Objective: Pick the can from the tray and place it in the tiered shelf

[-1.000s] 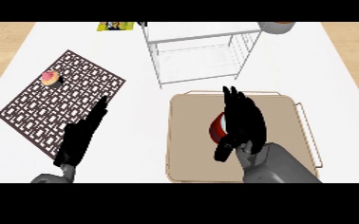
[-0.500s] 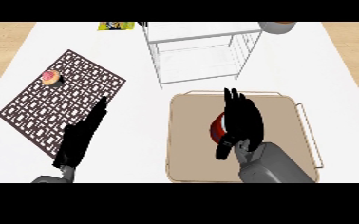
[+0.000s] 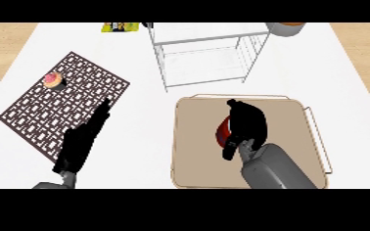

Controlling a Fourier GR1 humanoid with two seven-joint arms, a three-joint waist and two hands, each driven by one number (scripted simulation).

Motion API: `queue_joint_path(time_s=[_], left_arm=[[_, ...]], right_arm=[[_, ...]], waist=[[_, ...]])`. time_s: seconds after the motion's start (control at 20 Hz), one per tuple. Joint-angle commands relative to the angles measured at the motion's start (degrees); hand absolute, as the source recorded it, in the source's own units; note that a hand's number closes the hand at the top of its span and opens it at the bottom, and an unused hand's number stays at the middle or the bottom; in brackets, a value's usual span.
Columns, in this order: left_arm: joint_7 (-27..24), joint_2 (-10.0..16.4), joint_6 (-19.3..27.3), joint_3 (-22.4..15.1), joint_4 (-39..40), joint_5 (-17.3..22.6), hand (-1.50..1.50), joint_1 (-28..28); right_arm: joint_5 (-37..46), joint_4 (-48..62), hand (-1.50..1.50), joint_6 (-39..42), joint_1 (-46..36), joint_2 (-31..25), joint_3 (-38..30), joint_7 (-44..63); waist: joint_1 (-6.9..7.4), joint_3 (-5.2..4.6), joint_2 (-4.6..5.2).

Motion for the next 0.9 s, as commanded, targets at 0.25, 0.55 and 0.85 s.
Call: queue_joint_path(time_s=[0.25, 0.55, 0.85], left_arm=[[-4.5, -1.9, -2.9, 2.5, 3.4, -0.9, 0.00, 1.0], [2.8, -1.5, -2.2, 3.2, -2.2, -2.5, 0.00, -0.1], [0.1, -3.7, -3.1, 3.2, 0.1, -4.2, 0.00, 1.8]], right_arm=[[5.6, 5.7, 1.50, -1.2, 0.9, 2.6, -1.4, -6.7], [11.0, -0.5, 1.50, 0.2, 1.4, 2.2, -2.0, -3.4], [12.7, -7.4, 1.50, -1.1, 10.1, -0.9, -2.0, -9.0]], waist=[[0.00, 0.23, 0.56], [-0.18, 0.24, 0.43], [-0.35, 0.23, 0.45]])
